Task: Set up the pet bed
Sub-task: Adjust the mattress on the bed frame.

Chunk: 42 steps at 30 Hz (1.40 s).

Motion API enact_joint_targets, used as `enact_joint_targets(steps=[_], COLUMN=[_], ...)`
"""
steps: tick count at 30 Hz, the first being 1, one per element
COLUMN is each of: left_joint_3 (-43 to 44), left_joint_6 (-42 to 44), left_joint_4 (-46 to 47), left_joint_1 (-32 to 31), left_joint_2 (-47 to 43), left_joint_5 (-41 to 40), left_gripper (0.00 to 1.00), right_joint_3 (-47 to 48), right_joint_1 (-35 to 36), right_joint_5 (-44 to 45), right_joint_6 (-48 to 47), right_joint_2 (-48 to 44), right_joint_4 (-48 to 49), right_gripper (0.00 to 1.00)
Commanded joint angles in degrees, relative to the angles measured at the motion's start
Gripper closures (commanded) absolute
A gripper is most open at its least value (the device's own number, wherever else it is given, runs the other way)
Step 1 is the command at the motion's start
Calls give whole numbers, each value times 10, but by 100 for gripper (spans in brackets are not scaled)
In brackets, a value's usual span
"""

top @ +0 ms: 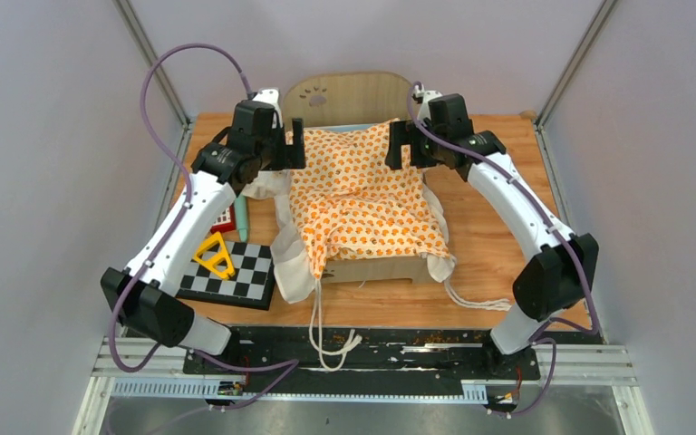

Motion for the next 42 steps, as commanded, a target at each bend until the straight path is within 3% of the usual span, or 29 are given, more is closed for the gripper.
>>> enact_joint_targets(steps=[1,13,22,26,31,35,39,42], left_joint_3=[23,59,70,80,83,80,70,40], left_joint_6=[-19,-8,10,15,20,30,49,61], left_joint_4=[85,131,172,185,192,192,193,219], left_joint_1=[3,3,3,3,3,3,3,3], left_joint_2=[37,166,230,255,269,259,217,154], left_joint_5=[48,-63,-79,-78,-71,-60,-40,-26], left_gripper=[0,0,3,17,43,71,100,100], right_joint_3=[75,229,211,208,206,202,180,146], right_joint_1=[-6,-23,-29,-30,-31,-31,-30,-28], right_joint_5=[-29,-8,-37,-38,-45,-47,-57,-50], right_joint_6=[-18,-82,-96,-97,-96,-95,-96,-94], right_joint_2=[57,232,253,253,245,218,162,101], right_joint_4=[29,14,38,42,44,49,72,105], right_gripper=[0,1,11,26,50,77,94,100])
